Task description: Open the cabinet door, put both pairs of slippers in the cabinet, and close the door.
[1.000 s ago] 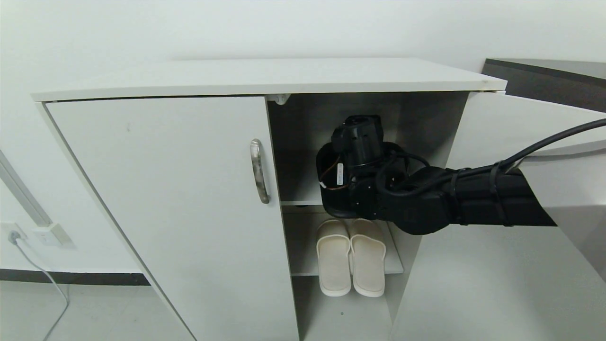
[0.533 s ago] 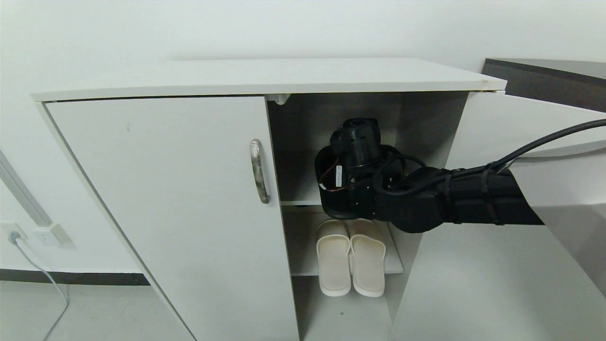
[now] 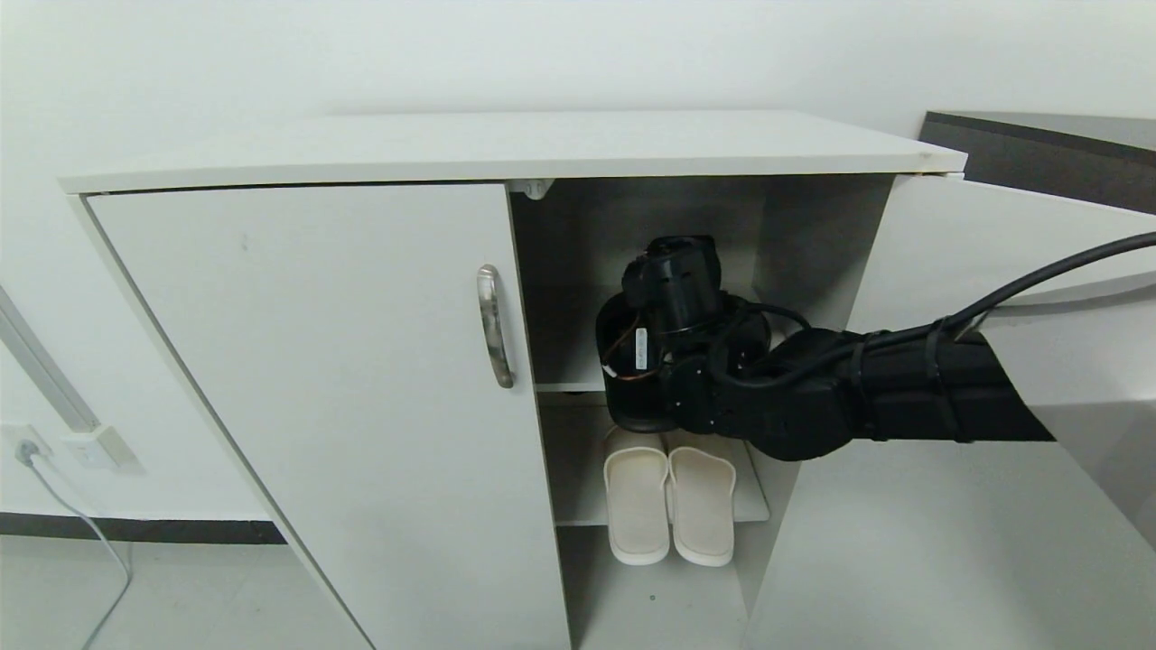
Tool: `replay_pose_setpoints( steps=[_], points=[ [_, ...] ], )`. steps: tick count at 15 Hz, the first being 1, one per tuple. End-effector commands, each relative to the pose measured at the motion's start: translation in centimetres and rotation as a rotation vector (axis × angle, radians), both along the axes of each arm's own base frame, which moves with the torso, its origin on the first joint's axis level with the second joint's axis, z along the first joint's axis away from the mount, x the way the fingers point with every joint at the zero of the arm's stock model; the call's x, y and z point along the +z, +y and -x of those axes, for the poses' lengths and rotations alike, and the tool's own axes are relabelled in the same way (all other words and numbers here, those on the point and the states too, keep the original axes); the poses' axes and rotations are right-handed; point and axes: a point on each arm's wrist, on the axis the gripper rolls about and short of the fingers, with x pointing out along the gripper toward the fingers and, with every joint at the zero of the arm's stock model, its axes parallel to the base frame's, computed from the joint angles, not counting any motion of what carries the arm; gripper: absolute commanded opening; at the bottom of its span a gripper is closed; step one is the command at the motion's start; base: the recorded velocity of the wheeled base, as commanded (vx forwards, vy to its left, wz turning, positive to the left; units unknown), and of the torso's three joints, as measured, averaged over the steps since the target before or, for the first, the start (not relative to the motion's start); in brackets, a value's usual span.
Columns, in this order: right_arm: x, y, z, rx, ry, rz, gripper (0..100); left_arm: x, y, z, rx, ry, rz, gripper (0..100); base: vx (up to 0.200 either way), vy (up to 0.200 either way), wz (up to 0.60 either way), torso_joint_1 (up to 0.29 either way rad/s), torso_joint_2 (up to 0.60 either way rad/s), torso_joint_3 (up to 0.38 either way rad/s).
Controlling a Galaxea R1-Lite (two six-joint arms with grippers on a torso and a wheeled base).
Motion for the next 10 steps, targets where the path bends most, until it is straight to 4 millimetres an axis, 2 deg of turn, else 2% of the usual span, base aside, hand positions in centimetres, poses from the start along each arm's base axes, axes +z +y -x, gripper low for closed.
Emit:
replay_pose_setpoints(
  steps=[1,2,3,5,6,8,10],
  points=[
    [2.0,-0.4,3.4,0.033,-0.017,-0.010,100,0.0,0.0,0.0,0.001,0.001,0.000,0,0.000,0.000,0.00,0.000,0.00,0.000],
    [2.3,-0.7,4.8,0.024,-0.019,0.004,100,0.0,0.0,0.0,0.001,0.000,-0.002,0,0.000,0.000,0.00,0.000,0.00,0.000],
    [2.5,-0.8,5.4,0.021,-0.022,0.005,100,0.0,0.0,0.0,0.001,0.000,-0.002,0,0.000,0.000,0.00,0.000,0.00,0.000],
    [3.4,-2.2,9.3,0.063,-0.023,0.009,100,0.0,0.0,0.0,0.001,0.000,-0.002,0,0.000,0.000,0.00,0.000,0.00,0.000],
    [3.2,-3.4,12.0,0.103,-0.006,0.003,100,0.0,0.0,0.0,0.001,0.001,-0.003,0,0.000,0.000,0.00,0.000,0.00,0.000],
    [1.7,-5.1,15.0,0.156,0.019,-0.029,100,0.0,0.0,0.0,-0.001,0.001,-0.007,0,0.000,0.000,0.00,0.000,0.00,0.000],
    [-0.1,-6.5,16.4,0.202,0.010,-0.073,100,0.0,0.0,0.0,-0.001,0.001,-0.007,0,0.000,0.000,0.00,0.000,0.00,0.000]
  ],
)
